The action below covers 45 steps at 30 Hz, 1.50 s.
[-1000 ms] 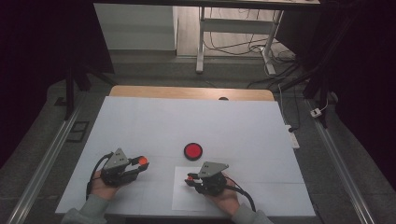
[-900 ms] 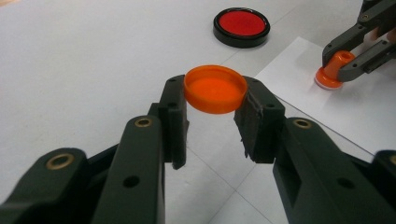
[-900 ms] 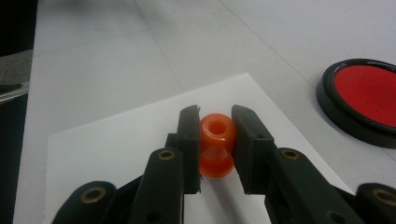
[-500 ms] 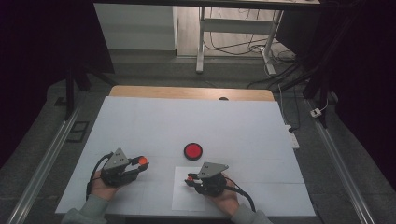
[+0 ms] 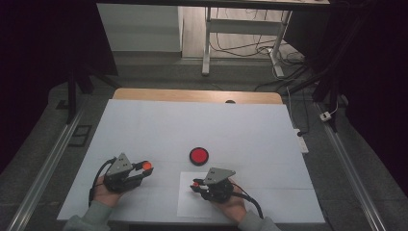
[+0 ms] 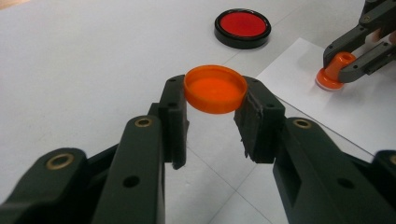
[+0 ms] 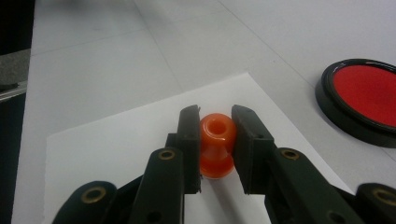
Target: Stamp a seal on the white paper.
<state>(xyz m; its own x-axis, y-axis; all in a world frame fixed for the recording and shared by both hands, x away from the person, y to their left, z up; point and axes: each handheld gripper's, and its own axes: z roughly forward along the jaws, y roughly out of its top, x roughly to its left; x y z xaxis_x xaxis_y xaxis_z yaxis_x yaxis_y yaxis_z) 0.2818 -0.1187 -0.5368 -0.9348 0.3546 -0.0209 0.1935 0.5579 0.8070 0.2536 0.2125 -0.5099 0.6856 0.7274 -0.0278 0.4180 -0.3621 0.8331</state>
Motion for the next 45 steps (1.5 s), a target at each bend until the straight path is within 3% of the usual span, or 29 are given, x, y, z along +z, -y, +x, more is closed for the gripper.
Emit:
{"method": "perform_pose_trajectory", "body": {
  "steps": [27,30,33,45],
  "values": [
    [1,1,0,6,4,-2,725,0,1,-3,6,2,-2,640],
    [6,5,0,63,-5,-12,725,1,1,-4,6,1,-6,638],
    [12,9,1,88,8,-27,726,0,2,-5,3,1,-7,638],
    [14,10,1,99,-17,-30,727,1,1,-4,6,-2,-6,638]
  ]
}}
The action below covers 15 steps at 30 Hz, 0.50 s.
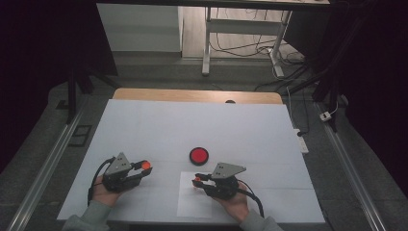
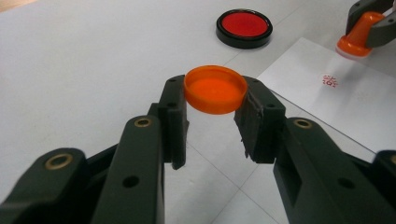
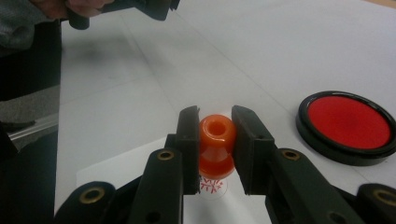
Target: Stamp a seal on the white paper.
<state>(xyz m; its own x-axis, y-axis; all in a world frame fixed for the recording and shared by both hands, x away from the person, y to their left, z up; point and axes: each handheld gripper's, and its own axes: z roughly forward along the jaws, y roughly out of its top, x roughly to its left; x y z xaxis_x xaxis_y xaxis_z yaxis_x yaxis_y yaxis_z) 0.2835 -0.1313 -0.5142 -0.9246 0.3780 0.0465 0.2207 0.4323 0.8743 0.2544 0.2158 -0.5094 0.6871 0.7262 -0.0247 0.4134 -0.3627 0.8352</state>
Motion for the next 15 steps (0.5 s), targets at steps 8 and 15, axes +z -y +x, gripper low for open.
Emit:
{"method": "perform_pose_trajectory", "body": {
  "steps": [8,15],
  "values": [
    [8,5,2,37,4,-23,726,0,0,1,-1,-3,0,638],
    [17,11,6,67,17,-45,726,0,0,1,-2,-3,3,638]
  ]
}}
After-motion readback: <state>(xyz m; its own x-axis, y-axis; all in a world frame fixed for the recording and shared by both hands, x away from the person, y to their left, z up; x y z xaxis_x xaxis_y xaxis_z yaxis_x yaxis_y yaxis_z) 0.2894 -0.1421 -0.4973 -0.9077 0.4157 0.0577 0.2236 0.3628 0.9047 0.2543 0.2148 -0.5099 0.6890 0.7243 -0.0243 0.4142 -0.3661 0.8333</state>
